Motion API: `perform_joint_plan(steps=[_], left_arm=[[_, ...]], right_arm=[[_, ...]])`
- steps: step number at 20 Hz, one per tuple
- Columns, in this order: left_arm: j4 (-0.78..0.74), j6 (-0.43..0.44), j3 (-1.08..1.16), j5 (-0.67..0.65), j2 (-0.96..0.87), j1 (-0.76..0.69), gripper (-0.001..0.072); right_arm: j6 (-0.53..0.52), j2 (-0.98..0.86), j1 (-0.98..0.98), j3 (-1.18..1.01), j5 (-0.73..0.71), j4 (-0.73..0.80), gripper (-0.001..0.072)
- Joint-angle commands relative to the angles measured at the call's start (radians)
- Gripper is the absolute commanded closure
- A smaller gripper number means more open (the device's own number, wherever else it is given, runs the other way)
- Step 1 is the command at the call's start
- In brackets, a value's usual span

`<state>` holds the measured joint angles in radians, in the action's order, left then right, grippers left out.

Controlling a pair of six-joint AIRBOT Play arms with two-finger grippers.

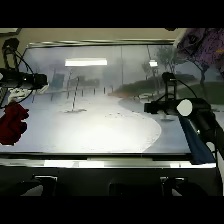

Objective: Fold the clothes and pants, and hang the long-sleeved shirts on hangers.

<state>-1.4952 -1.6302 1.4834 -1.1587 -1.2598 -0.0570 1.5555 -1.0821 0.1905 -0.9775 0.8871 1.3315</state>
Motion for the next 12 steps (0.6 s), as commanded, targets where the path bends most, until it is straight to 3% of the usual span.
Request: perform_joint_plan(steps=[1, 3, 4, 5, 6, 9, 12], left_arm=[[0.002, 0.000, 0.000, 0.000, 0.000, 0.000, 0.0689], [0.002, 0.000, 0.000, 0.000, -0.003, 0.000, 0.0687], [0.002, 0.000, 0.000, 0.002, -0.006, -0.001, 0.0611], [0.002, -0.009, 0.000, -0.001, -0.014, -0.001, 0.0250], [-0.002, -0.066, 0.000, -0.021, -0.018, 0.002, -0.0013], [-0.048, -0.247, -0.002, -0.072, -0.019, 0.064, -0.0013], [-0.099, -0.281, -0.079, -0.132, 0.003, 0.228, -0.0013]], right_arm=[[0.000, 0.000, 0.001, -0.001, 0.000, 0.000, 0.0682], [0.000, 0.000, 0.001, -0.001, 0.001, -0.001, 0.0682], [0.000, 0.000, 0.001, -0.001, 0.000, 0.000, 0.0682], [0.000, 0.000, 0.001, -0.001, 0.001, 0.000, 0.0682], [0.000, 0.000, 0.001, -0.001, 0.000, 0.000, 0.0682], [0.000, 0.000, 0.001, -0.001, 0.000, 0.000, 0.0682], [0.000, 0.000, 0.001, -0.001, 0.000, 0.000, 0.0682]])
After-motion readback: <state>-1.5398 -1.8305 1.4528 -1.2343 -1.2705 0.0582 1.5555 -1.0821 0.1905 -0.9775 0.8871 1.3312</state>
